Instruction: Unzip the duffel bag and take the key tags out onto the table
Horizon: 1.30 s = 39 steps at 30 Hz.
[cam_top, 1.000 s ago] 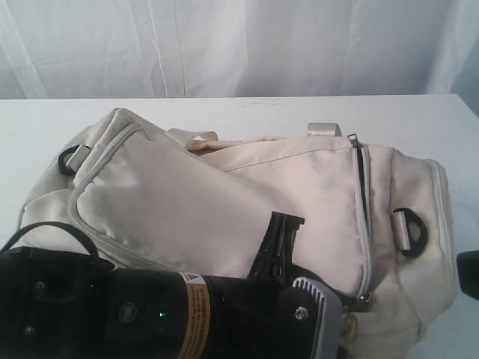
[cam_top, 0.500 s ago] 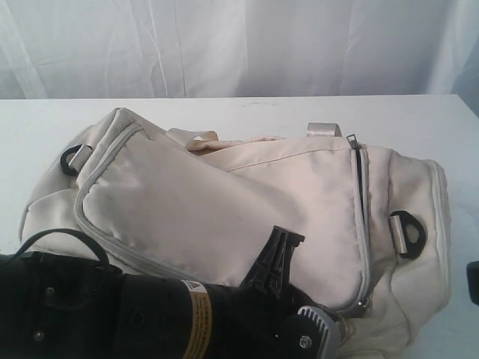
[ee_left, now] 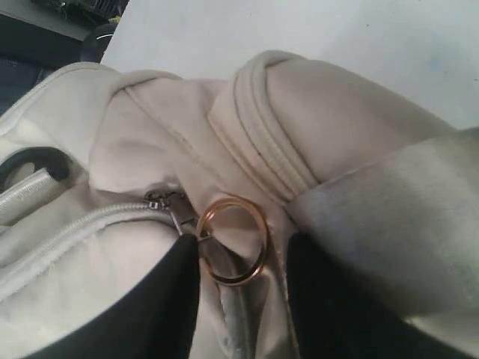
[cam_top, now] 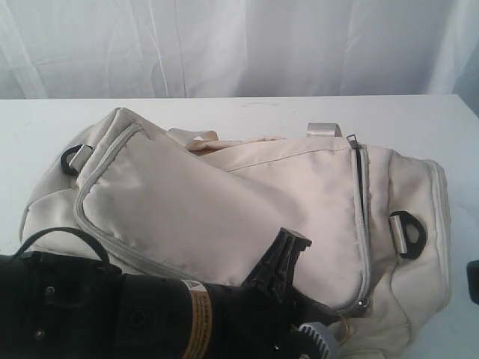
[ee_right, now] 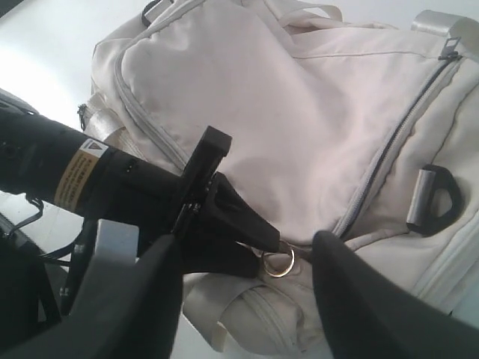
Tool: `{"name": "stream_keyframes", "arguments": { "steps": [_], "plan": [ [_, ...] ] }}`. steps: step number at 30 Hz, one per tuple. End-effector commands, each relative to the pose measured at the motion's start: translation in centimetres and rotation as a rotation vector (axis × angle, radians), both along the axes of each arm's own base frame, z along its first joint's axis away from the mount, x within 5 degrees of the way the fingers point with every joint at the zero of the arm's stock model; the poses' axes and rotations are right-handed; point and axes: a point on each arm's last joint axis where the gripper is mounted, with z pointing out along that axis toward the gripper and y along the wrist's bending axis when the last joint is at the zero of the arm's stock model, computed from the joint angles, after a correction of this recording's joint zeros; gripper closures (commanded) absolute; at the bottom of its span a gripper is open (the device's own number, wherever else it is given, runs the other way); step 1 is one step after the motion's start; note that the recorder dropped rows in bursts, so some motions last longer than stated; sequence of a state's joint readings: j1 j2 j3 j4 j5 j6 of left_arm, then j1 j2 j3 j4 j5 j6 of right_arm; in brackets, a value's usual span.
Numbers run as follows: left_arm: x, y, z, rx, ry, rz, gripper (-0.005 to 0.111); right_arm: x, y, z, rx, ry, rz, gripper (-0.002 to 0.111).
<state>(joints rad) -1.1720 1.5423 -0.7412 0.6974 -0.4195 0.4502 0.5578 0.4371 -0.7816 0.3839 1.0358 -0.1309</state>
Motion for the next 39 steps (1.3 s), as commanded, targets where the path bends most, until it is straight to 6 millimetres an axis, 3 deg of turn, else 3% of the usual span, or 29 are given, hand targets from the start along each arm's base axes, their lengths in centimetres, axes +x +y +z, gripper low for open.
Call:
{"name": "stream_keyframes", "arguments": {
  "steps": [1, 10, 13, 19, 28, 33, 39],
  "plan": [
    [-0.1, -0.4, -0.6, 0.009, 0.008, -0.010, 0.063, -0.1, -0.1, 0.0, 0.009, -0.004, -0.003, 0.058],
    [0.8, -2.7, -1.4, -0.008, 0.056, 0.023, 0.063, -0.1, 0.0, 0.1, 0.012, -0.002, -0.002, 0.058],
    [1.0, -2.9, -1.0, -0.026, 0.059, 0.029, 0.070, -0.1, 0.0, 0.1, 0.012, -0.002, -0.002, 0.058],
    [1.0, -2.9, -1.1, -0.015, 0.062, 0.037, 0.099, -0.1, -0.1, 0.0, 0.009, -0.004, -0.003, 0.058],
    [1.1, -2.9, -1.0, -0.025, 0.091, 0.061, 0.101, -0.1, -0.1, 0.0, -0.002, -0.008, -0.007, 0.058],
    [0.8, -2.3, 2.1, -0.165, 0.218, 0.146, 0.101, 0.5, -1.5, -1.0, -0.172, -0.008, -0.103, 0.057],
    [0.4, -1.3, 4.8, -0.281, 0.340, 0.209, 0.101, 1.0, -1.7, -0.8, -0.150, -0.037, -0.169, 0.051]
  ]
}}
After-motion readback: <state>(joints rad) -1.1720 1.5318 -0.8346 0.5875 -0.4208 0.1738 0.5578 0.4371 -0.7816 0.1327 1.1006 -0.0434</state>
